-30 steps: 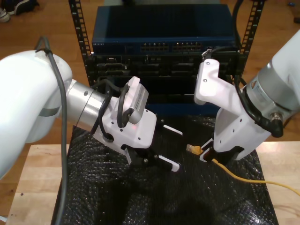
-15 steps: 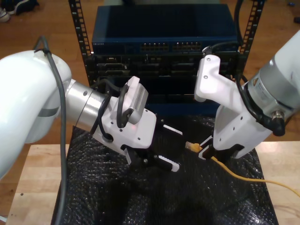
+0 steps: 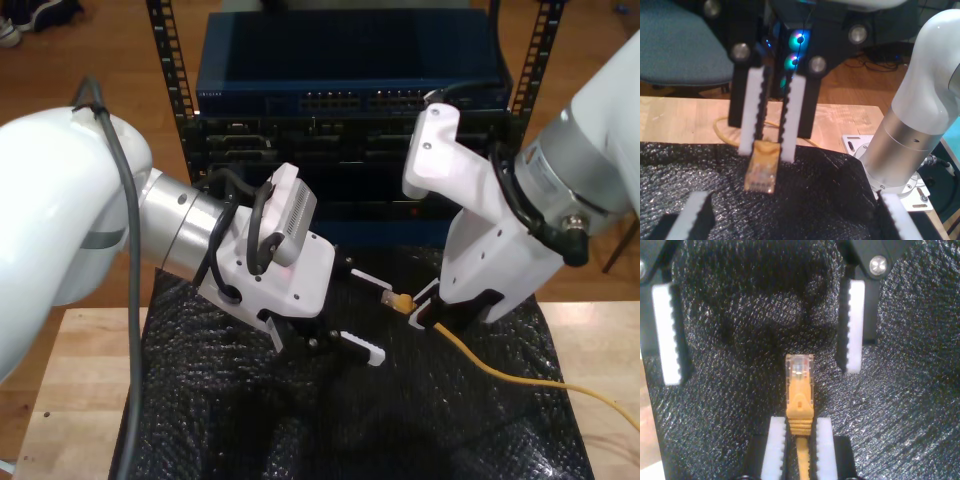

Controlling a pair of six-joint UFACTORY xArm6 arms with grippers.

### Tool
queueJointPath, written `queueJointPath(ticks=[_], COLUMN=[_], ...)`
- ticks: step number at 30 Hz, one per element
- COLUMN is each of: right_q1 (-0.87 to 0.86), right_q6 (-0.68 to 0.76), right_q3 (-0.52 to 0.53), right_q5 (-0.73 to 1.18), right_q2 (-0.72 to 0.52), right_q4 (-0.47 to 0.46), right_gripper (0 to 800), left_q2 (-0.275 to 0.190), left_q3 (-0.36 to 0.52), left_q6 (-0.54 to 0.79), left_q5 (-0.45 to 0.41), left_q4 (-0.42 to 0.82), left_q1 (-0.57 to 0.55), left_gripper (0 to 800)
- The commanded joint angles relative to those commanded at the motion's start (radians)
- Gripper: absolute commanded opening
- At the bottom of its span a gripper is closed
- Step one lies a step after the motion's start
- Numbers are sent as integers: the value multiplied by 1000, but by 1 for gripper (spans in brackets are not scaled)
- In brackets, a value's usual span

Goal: Grab the cable and plug it in

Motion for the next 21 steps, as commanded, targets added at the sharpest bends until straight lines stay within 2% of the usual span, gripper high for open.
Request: queueJointPath(ticks=[21], right_q1=[15], right_q6=[14], right_q3=[5], right_q5=[3], right_q2=[0], right_q4=[0], right_gripper=[1], left_q2=[-9], left_q3=[-3], left_q6=[0], left_q5=[0], left_q4=[0], left_q1=[2], left_gripper=[674])
